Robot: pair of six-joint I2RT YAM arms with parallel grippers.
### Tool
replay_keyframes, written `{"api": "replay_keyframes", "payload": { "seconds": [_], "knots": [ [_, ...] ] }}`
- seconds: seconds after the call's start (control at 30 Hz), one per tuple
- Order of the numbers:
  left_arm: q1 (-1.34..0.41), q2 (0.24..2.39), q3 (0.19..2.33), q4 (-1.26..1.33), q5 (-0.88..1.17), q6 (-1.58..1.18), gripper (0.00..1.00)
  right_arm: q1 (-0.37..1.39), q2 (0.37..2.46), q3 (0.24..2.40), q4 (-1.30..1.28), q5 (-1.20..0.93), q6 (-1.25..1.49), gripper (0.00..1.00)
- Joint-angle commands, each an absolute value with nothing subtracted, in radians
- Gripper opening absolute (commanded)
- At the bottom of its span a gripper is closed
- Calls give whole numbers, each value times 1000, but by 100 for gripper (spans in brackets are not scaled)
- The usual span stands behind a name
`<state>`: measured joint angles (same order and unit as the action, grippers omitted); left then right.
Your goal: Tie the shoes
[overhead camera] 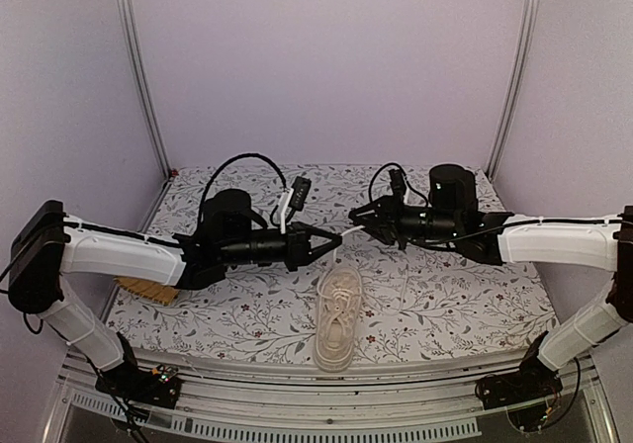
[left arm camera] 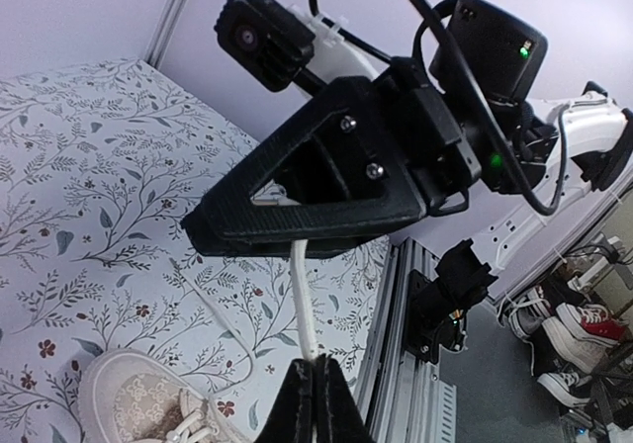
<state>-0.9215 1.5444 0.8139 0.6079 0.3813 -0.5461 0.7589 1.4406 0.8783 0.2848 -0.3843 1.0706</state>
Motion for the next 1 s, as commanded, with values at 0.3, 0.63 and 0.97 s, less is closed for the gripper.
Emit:
{"api": "replay_keyframes", "payload": {
  "seconds": [0.3, 0.63, 0.97],
  "knots": [
    [-911, 1672, 854, 533, 405, -440, 48, 763, 1407, 931, 330, -382, 1076, 2],
    [-916, 1737, 847, 580, 364, -430, 64, 763, 1396, 972, 316, -383, 1049, 2],
    [-917, 1773, 855, 603, 339, -447, 41, 763, 1395, 995, 289, -383, 1022, 2]
  ]
}}
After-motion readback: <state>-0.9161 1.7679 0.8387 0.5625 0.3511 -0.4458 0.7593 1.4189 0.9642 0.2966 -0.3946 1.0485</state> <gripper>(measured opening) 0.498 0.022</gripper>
